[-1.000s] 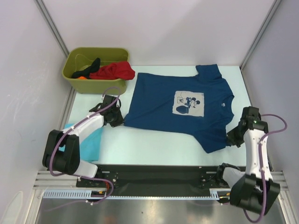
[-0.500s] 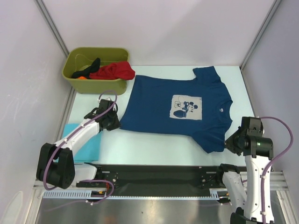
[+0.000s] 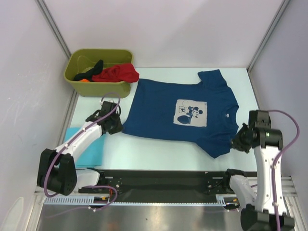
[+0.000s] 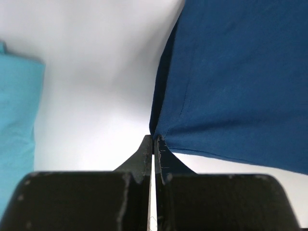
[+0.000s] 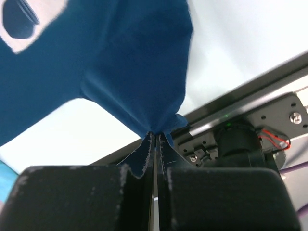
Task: Fold and stack the t-shirts
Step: Fold the tshirt
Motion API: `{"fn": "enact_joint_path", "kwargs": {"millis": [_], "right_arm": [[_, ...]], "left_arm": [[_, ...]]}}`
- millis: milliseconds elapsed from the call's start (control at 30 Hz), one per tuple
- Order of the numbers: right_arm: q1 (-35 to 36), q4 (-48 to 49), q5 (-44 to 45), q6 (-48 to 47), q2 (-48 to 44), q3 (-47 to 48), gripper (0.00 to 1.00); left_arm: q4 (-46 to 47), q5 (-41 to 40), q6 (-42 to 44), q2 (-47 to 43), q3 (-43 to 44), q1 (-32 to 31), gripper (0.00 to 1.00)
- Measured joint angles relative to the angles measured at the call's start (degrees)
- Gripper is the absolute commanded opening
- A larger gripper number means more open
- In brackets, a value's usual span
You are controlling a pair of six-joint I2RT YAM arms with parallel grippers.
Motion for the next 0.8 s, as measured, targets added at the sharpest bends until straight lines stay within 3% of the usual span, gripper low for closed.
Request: {"fn": "enact_joint_path", "kwargs": {"millis": [333,800], "right_arm": [[0.3,9.2,-1.1,-4.0,22.5,11.6,0.00],[1.6,15.2,-1.1,-7.6,44.4,30.1,0.00]], "left_arm": [[0.3,-0.4,2.0,12.3,12.5,0.0,0.00],[0.4,-0.4,2.6,29.3,28.5,0.0,0.00]]}}
